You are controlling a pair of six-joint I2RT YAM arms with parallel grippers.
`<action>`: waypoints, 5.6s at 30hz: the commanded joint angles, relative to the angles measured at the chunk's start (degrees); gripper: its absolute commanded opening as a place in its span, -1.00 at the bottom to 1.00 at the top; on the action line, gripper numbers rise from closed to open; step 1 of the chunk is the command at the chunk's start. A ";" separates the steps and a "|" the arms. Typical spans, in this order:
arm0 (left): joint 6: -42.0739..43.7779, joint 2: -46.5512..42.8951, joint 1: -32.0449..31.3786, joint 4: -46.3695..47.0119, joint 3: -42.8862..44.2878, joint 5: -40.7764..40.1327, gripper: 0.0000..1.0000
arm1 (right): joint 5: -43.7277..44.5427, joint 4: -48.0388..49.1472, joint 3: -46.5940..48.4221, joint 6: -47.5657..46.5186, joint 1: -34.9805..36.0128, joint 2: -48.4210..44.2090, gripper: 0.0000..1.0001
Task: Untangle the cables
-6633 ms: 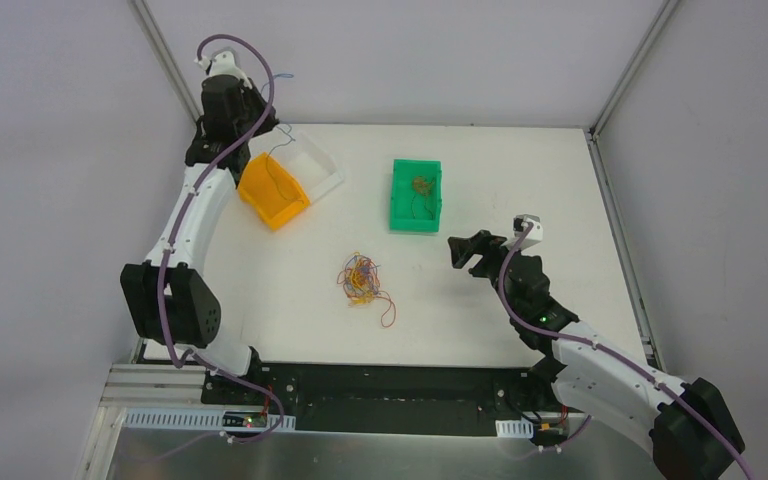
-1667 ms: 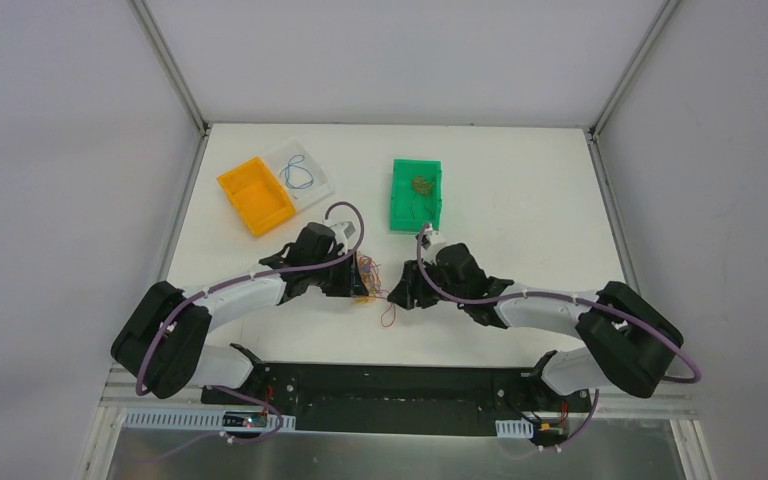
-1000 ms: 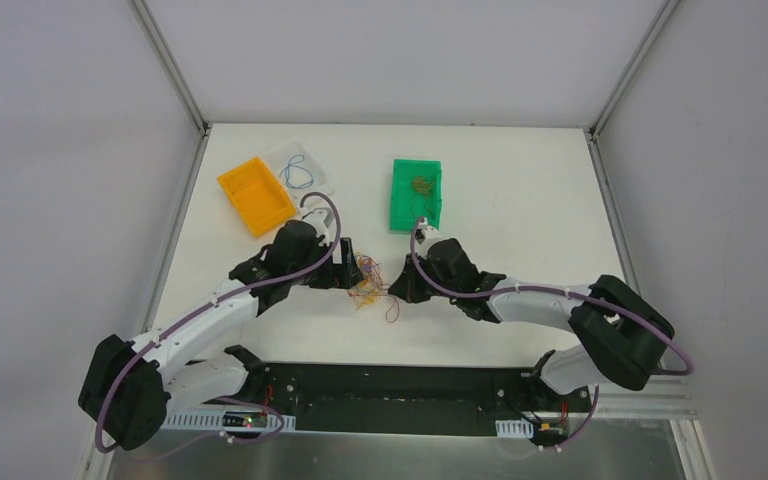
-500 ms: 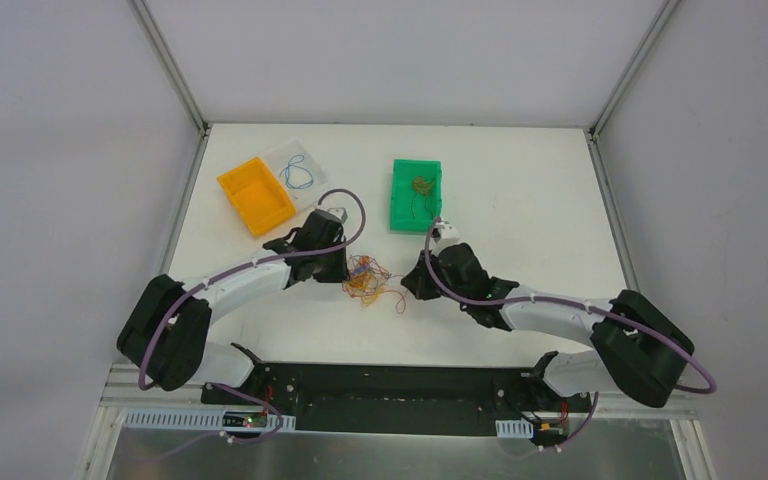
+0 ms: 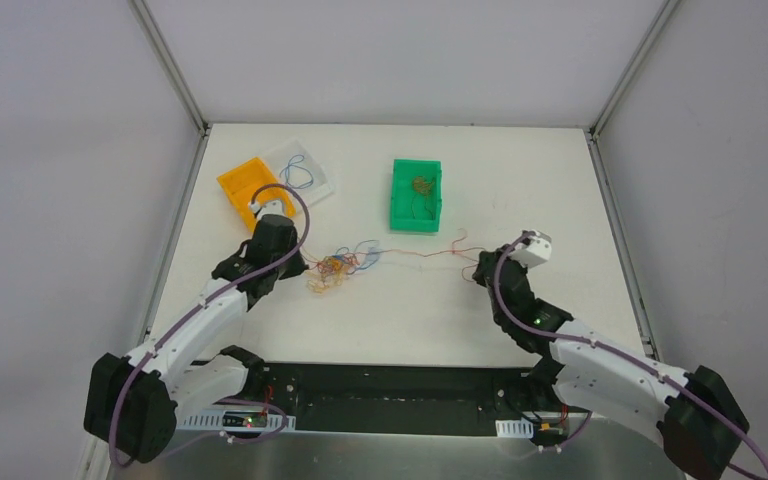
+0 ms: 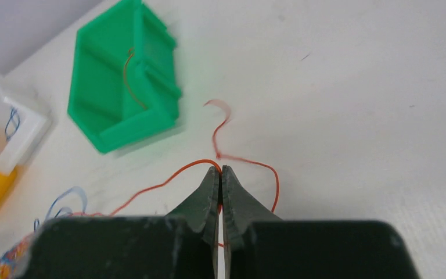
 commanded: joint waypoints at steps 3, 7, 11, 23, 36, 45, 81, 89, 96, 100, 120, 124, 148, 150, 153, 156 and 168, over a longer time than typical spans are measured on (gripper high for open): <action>-2.80 -5.50 4.91 -2.81 -3.29 -1.34 -1.00 | 13.87 -5.96 -4.71 6.53 -4.93 -12.56 -1.00; -3.59 -6.48 4.93 -4.96 -2.77 -3.32 -1.00 | 17.36 -6.55 -7.51 6.90 -5.83 -19.22 -1.00; -3.25 -7.33 5.03 -6.42 -2.04 -4.36 -1.00 | 20.81 -8.83 -7.32 6.23 -6.39 -22.47 -1.00; -16.58 -11.26 5.93 -21.16 -0.09 -31.54 -1.00 | 26.69 -36.99 2.88 21.09 -17.91 -27.54 -1.00; -0.82 -3.15 5.01 -13.43 4.68 -3.29 -0.99 | -12.24 -20.50 15.12 -4.09 -19.67 -22.73 -1.00; 4.82 -5.21 -1.33 -7.83 4.63 5.14 0.60 | -35.59 -22.69 31.21 -6.77 -19.65 -10.14 -1.00; 22.29 37.32 -12.72 10.66 19.80 14.76 -1.00 | -31.85 -24.29 43.50 -7.12 -19.71 -7.86 -1.00; 12.64 34.11 -3.16 9.24 15.28 22.66 -1.00 | 2.19 -26.23 40.98 -15.41 -19.80 -16.07 -1.00; 9.38 34.71 2.27 8.73 13.23 26.03 -1.00 | 4.82 -25.94 41.99 -19.37 -19.80 -17.87 -1.00; 8.73 34.00 2.24 9.18 13.71 29.17 -1.00 | -6.42 -28.18 44.13 -18.14 -19.79 -13.83 -1.00; 7.85 12.46 0.56 10.01 3.48 29.78 -1.00 | -41.60 -16.06 57.90 -9.53 -19.75 13.76 -1.00; 7.58 11.00 0.56 9.68 2.41 29.39 -1.00 | -38.92 -12.19 60.14 -11.43 -19.78 19.24 -1.00; 7.87 9.64 0.56 8.18 3.06 28.82 -1.00 | -45.02 -14.74 70.91 -12.64 -20.04 31.82 -1.00; 8.00 9.68 0.54 8.17 3.11 28.98 -1.00 | -45.97 -14.42 70.19 -12.25 -20.00 32.97 -1.00; 8.29 9.58 0.56 7.96 3.32 28.81 -1.00 | -46.67 -14.17 69.59 -11.71 -20.04 34.95 -1.00; 8.39 9.22 0.52 7.28 3.69 28.57 -1.00 | -46.68 -14.19 68.78 -11.31 -20.21 37.09 -1.00; 8.34 8.86 0.56 6.94 3.41 28.57 -1.00 | -48.40 -19.48 68.88 -12.56 -23.25 50.29 -1.00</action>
